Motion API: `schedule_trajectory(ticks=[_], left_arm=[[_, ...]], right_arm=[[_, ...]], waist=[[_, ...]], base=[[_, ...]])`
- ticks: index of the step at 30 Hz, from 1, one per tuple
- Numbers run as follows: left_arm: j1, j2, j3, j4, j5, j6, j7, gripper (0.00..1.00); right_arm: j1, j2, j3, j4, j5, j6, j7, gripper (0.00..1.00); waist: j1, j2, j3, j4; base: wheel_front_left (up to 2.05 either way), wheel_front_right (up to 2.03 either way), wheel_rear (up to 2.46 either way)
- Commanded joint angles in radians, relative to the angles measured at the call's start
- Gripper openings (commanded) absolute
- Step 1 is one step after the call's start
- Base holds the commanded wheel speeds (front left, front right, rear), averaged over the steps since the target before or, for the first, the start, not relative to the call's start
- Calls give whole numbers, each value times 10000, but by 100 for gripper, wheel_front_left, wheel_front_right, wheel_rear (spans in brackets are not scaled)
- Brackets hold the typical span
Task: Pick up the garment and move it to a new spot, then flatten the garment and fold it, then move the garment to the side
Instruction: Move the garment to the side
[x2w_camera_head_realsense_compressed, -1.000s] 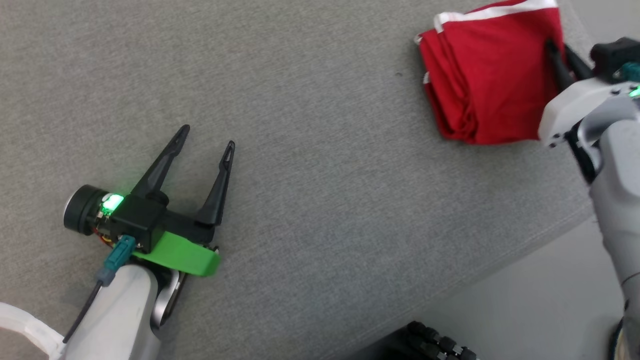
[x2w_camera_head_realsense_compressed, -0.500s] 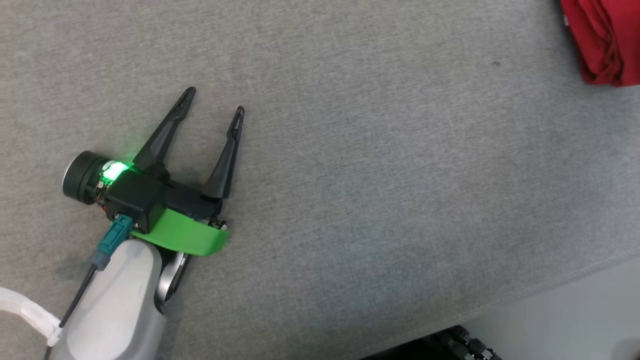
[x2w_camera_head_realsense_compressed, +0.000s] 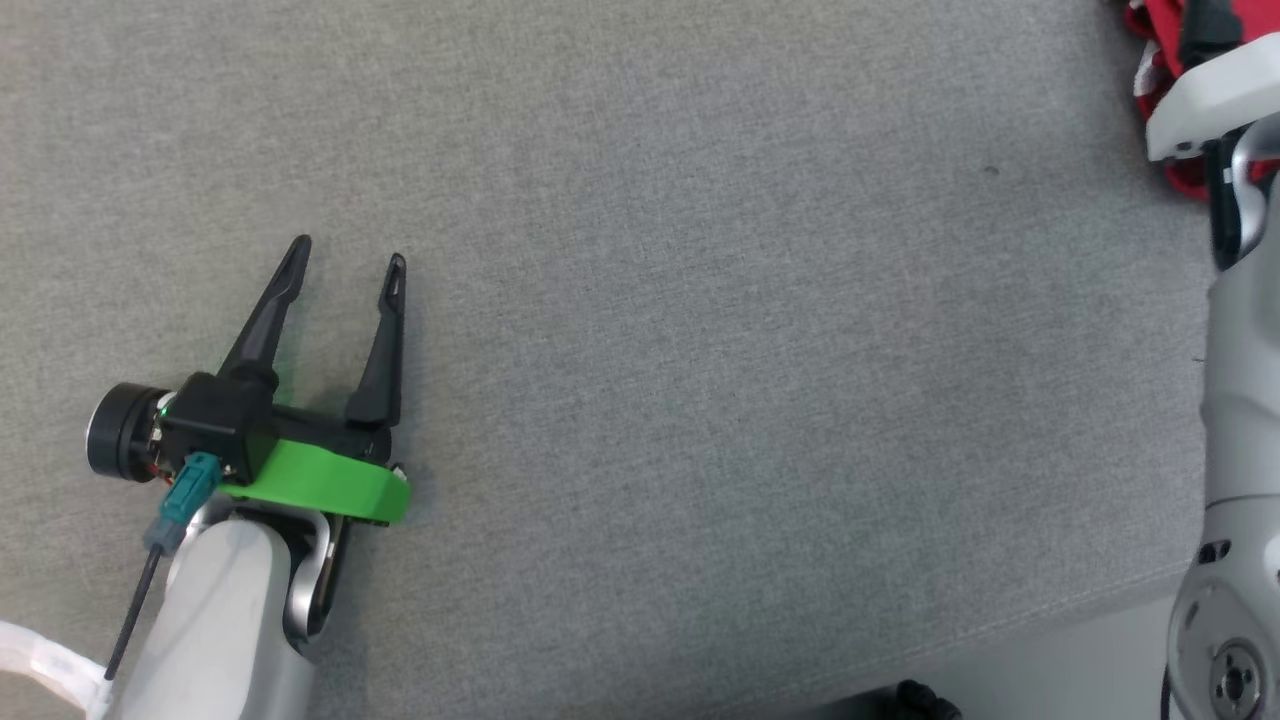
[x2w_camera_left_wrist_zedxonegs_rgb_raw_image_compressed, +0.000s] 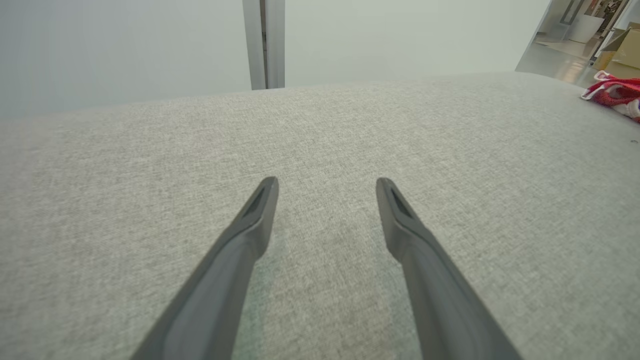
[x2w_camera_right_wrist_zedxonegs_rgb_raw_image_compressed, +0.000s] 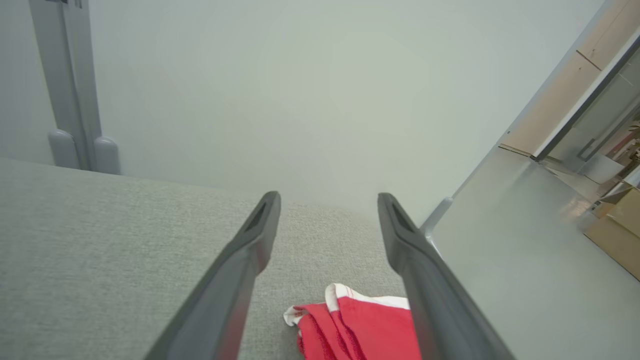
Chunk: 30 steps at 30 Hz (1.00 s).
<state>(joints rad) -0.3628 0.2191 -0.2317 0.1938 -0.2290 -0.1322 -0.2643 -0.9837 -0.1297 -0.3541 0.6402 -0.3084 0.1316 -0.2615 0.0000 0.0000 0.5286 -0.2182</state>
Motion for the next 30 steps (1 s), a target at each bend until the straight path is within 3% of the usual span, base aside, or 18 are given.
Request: schedule_trajectory(ticks=[1,10,22,30], left_arm=[[141,-90,195,25,81,31,0,100],[670,-589,1100,385,273,31,0,100],[1626,-1073,1609,1003,458,32,0,100],[2572,-1325,1961,1209,580,32,0,100]], right_arm=[[293,122,177,-344,362,-19,-34,100],[2533,677,1674,-1564,2178,-19,-43,100],[5305,762,2315,-2100,3812,-19,-45,100],[7015,770,2941,-2442,4455,-19,-46,100]], waist=[[0,0,-639,254],[0,0,-1812,942],[0,0,-3268,2026],[0,0,-4148,2317]], base=[[0,0,0],[0,0,0],[0,0,0],[0,0,0]])
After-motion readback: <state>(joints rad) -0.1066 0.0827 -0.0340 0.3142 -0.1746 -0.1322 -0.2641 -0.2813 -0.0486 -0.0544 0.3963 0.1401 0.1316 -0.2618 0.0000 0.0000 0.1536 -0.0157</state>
